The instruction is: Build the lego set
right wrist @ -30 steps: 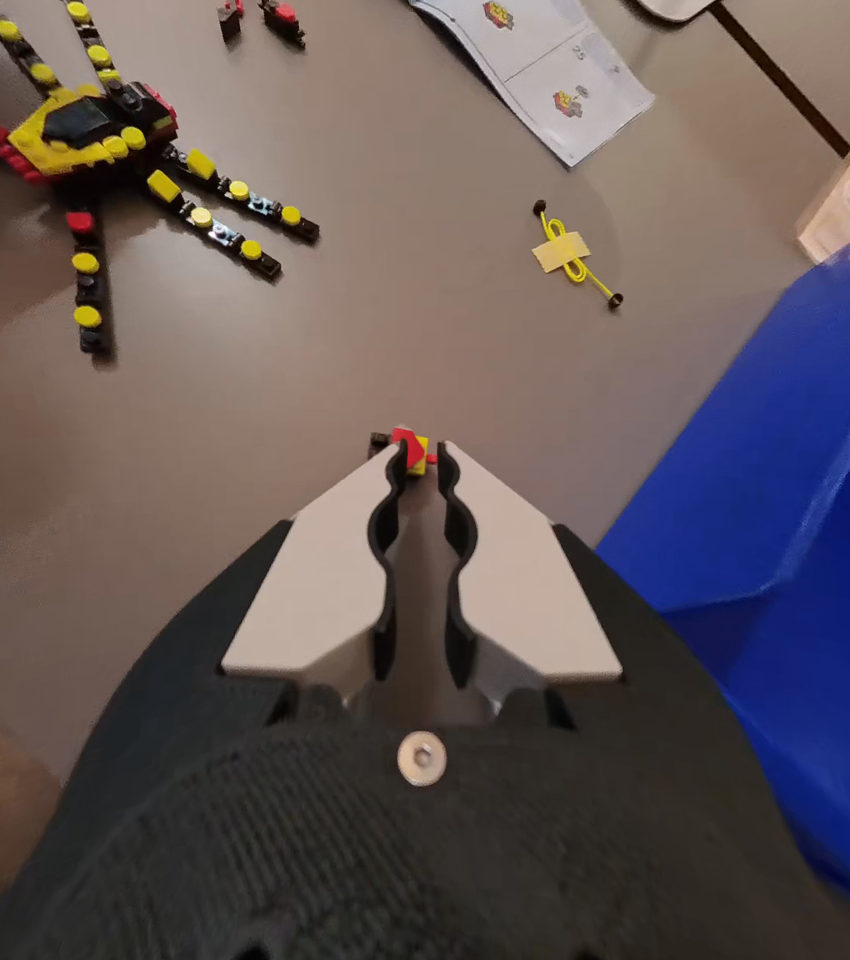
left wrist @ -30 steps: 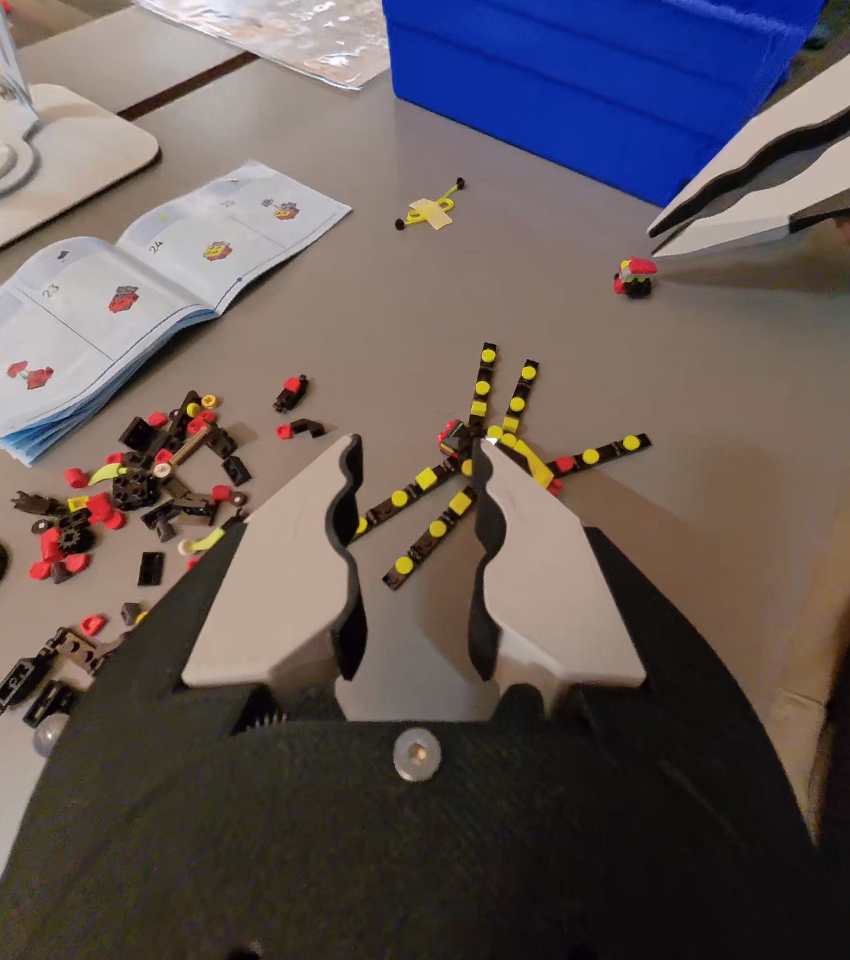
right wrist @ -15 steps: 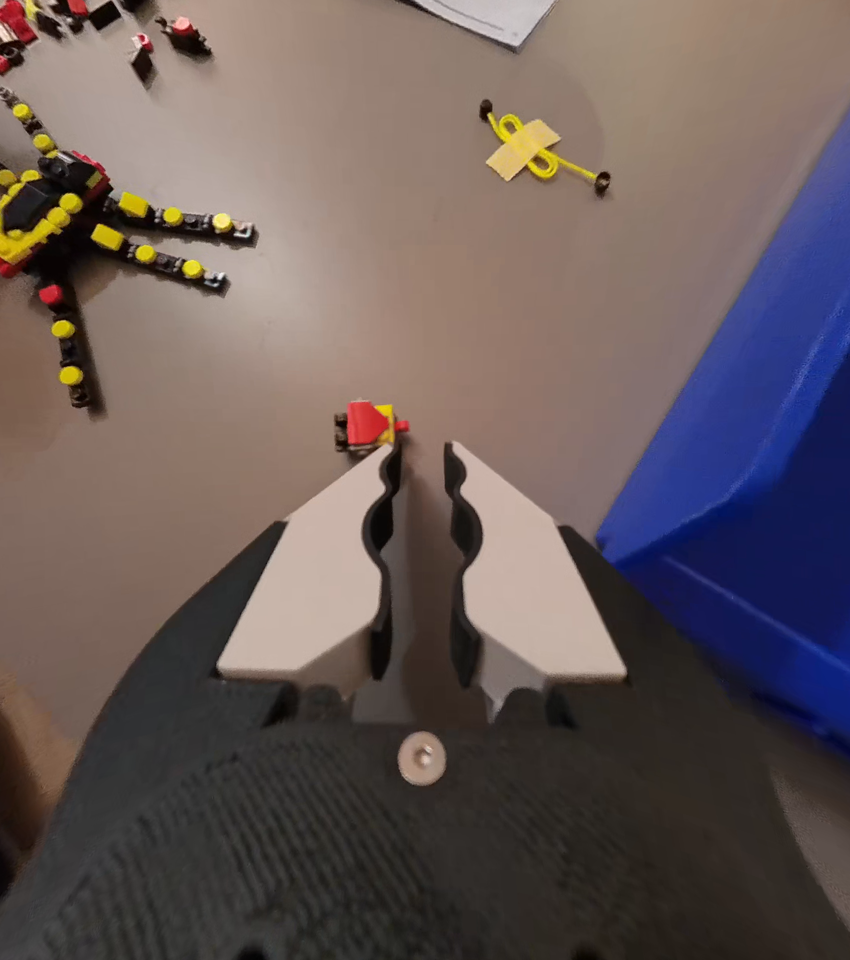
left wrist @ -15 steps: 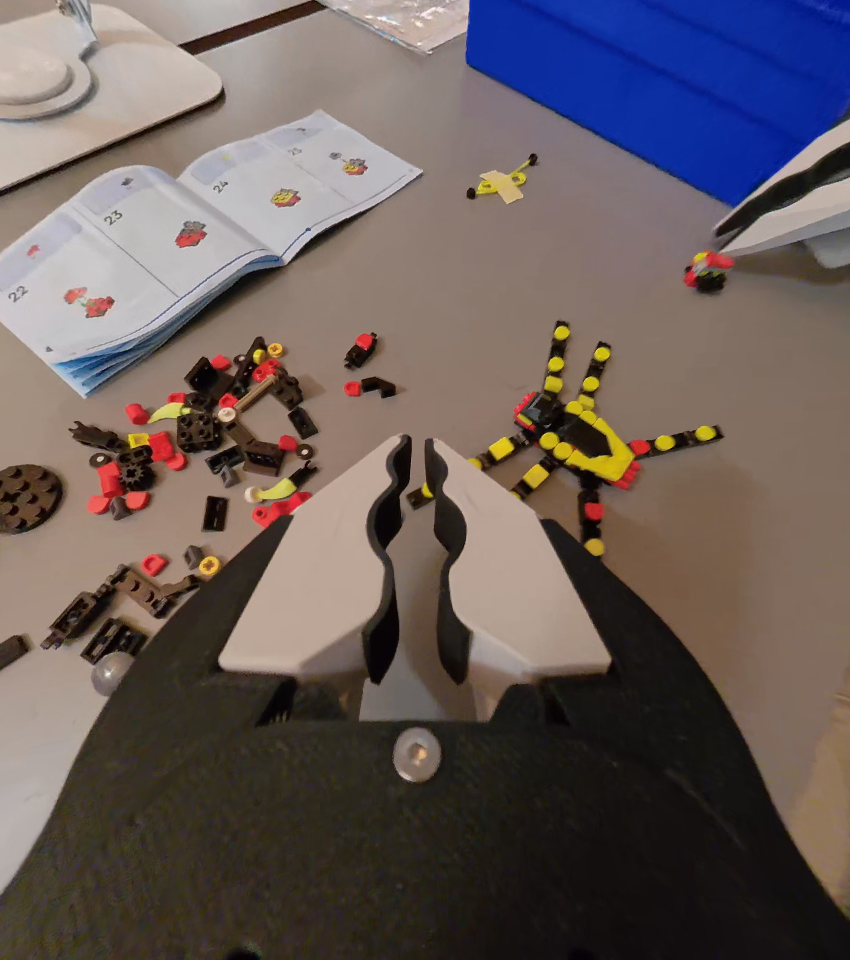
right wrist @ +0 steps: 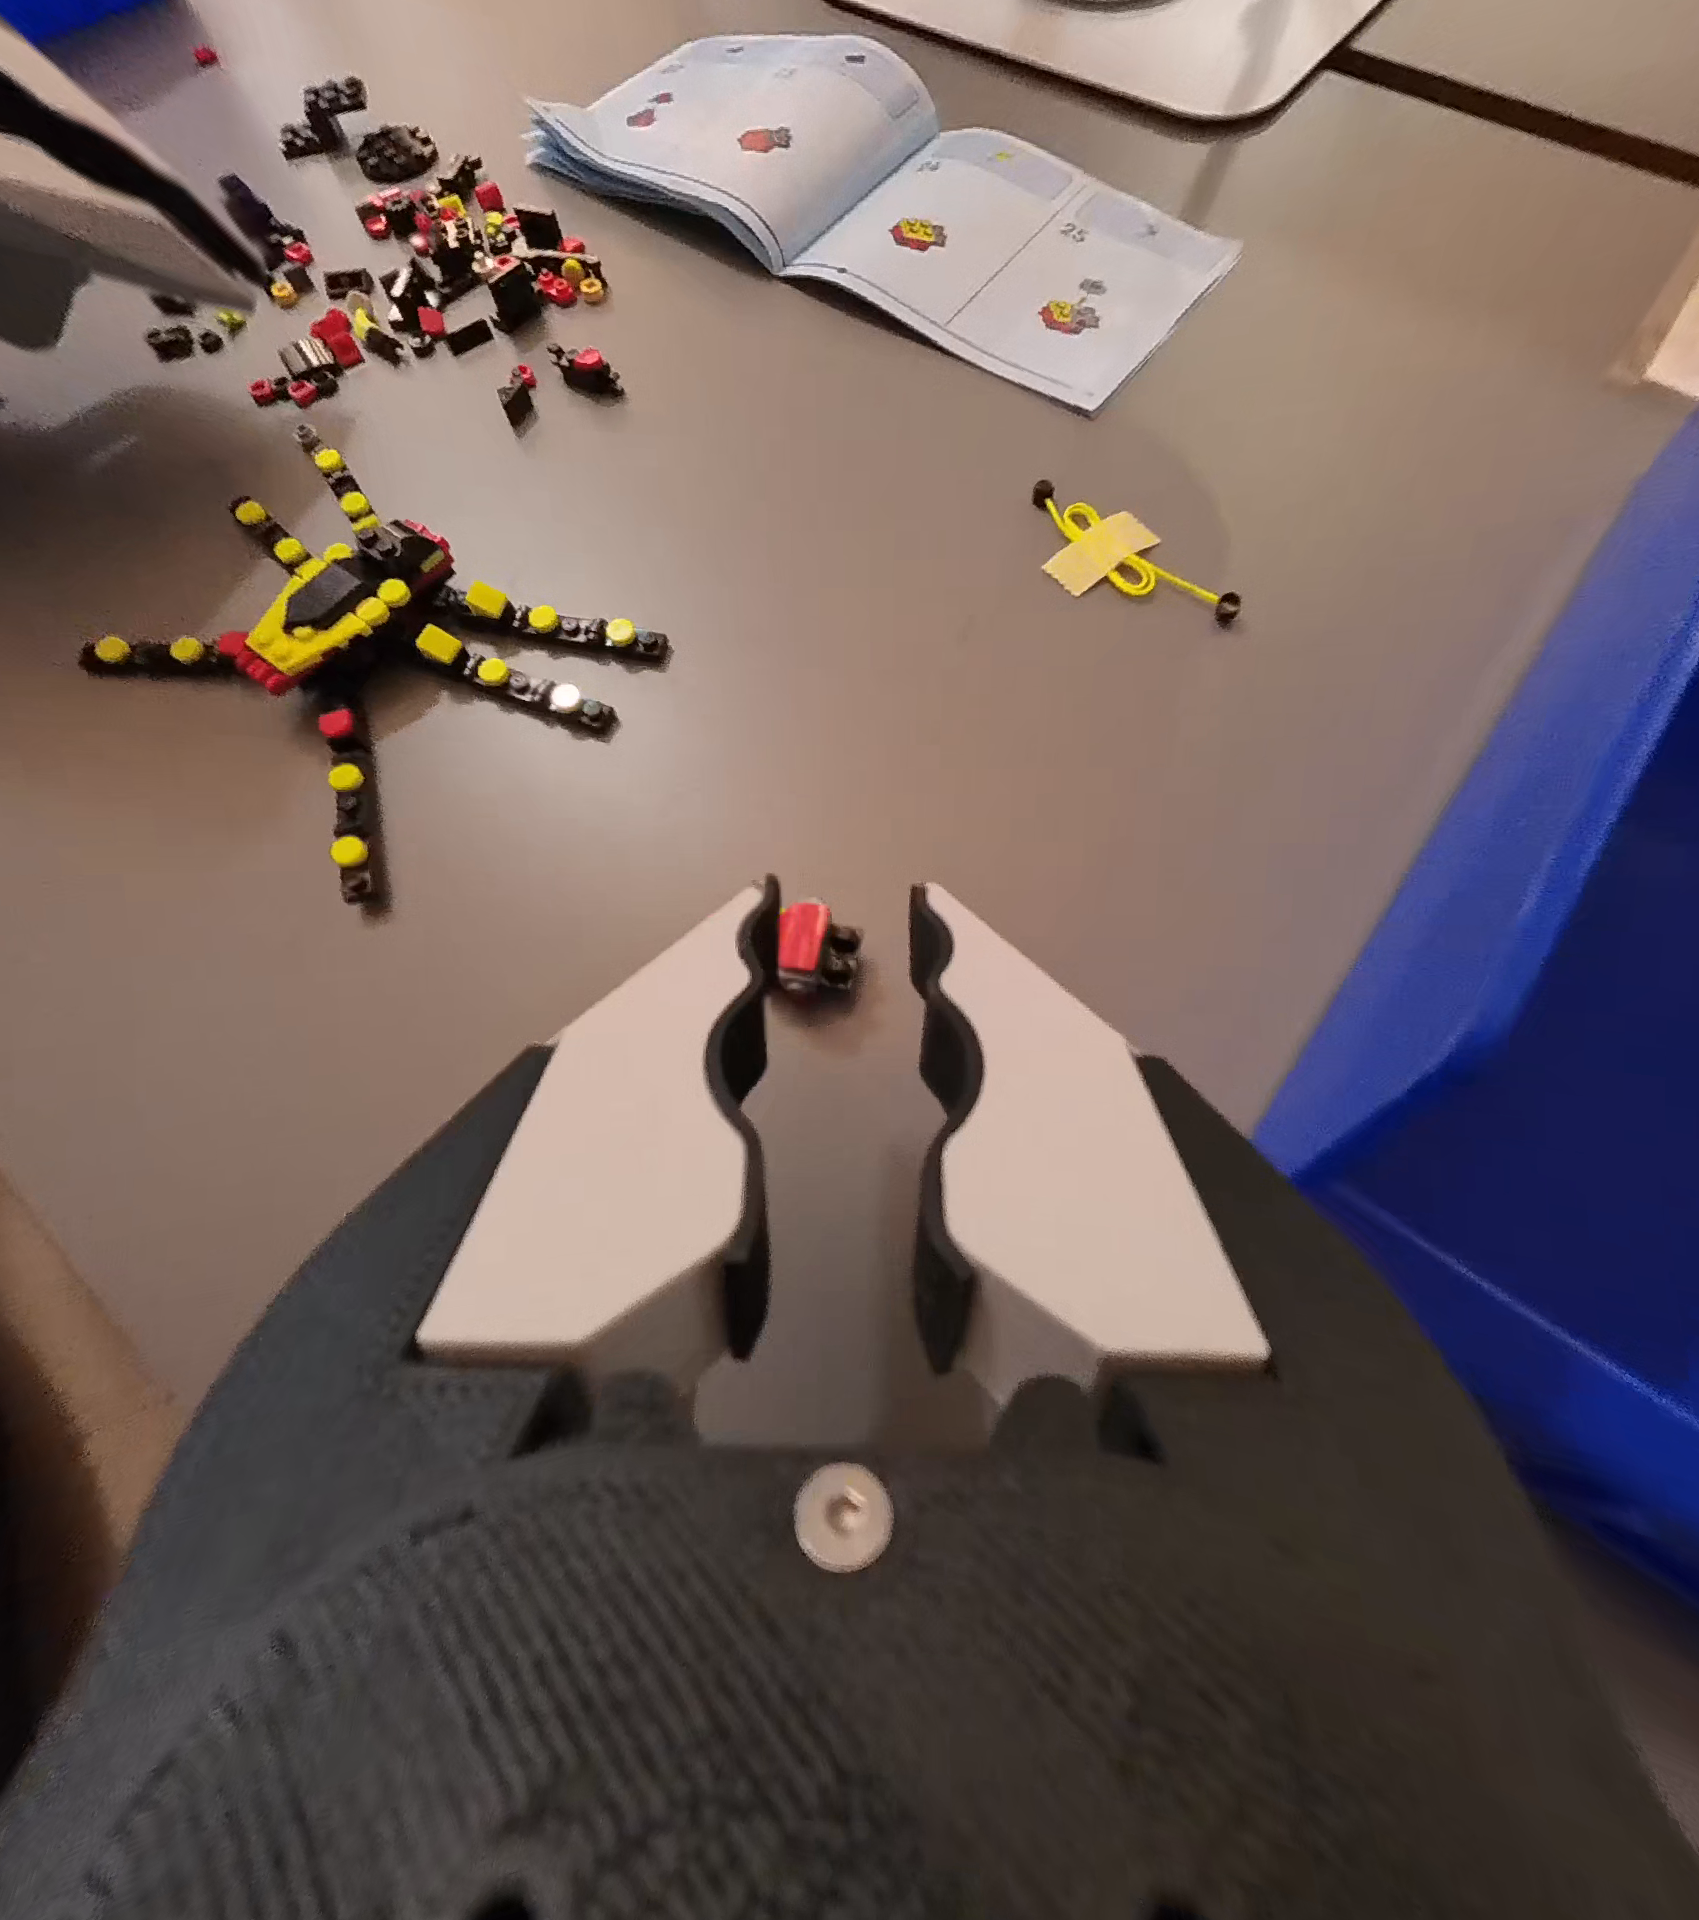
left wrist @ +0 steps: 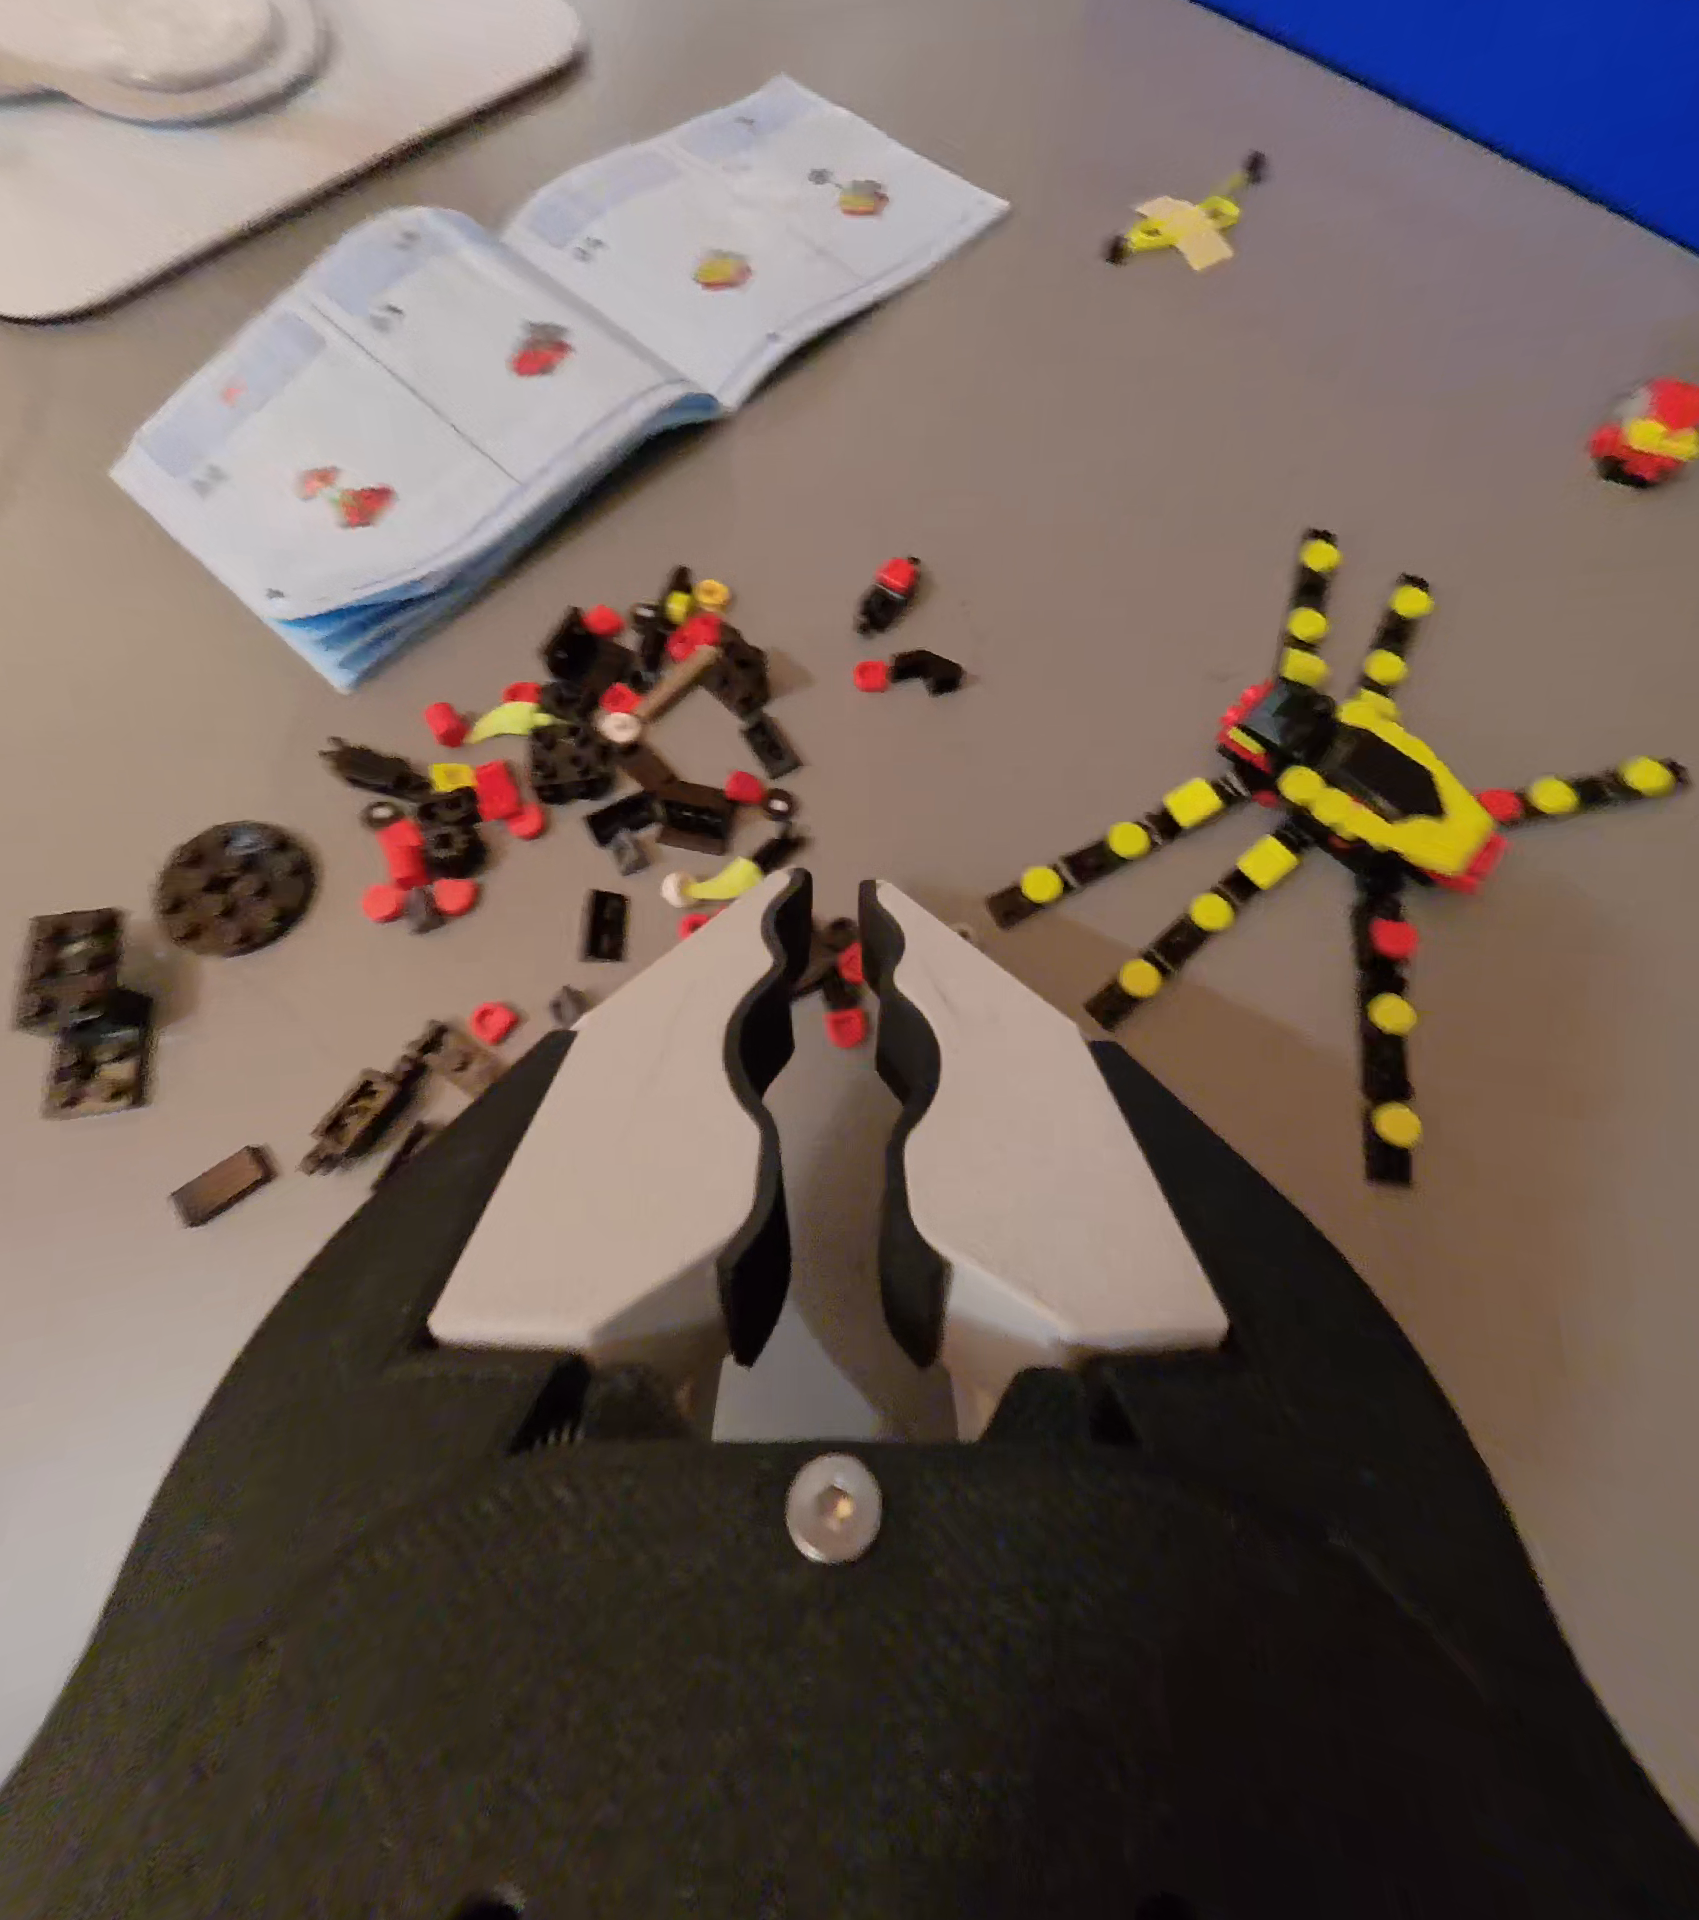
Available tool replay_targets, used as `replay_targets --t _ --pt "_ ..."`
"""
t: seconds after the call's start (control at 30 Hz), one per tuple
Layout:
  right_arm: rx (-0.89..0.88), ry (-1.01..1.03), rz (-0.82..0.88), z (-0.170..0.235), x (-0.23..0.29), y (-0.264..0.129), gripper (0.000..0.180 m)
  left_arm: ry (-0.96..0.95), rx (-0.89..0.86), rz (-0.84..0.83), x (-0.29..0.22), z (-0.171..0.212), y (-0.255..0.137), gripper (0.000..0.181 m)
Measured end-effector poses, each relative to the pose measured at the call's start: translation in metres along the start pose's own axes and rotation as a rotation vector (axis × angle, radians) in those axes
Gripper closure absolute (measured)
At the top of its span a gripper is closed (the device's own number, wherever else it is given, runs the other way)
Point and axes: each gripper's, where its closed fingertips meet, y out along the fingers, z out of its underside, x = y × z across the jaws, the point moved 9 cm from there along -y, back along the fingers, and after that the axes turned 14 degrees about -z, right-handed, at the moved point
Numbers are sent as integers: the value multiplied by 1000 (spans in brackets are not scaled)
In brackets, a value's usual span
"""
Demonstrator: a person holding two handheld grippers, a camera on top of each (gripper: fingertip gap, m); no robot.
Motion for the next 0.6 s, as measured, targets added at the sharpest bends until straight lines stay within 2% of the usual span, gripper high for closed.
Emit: replay_targets --t 0.07,0.2,0.3,0.6 --pt "-6 21 -21 0 -1 4 156 32 20 99 -5 4 1 169" --pt "9 23 -30 1 2 8 156 115 39 89 -14 8 6 162" --pt "23 -5 -11 0 4 10 156 157 59 43 -19 11 13 163" --pt "43 -9 -4 3 6 11 156 134 85 87 -21 12 17 173"
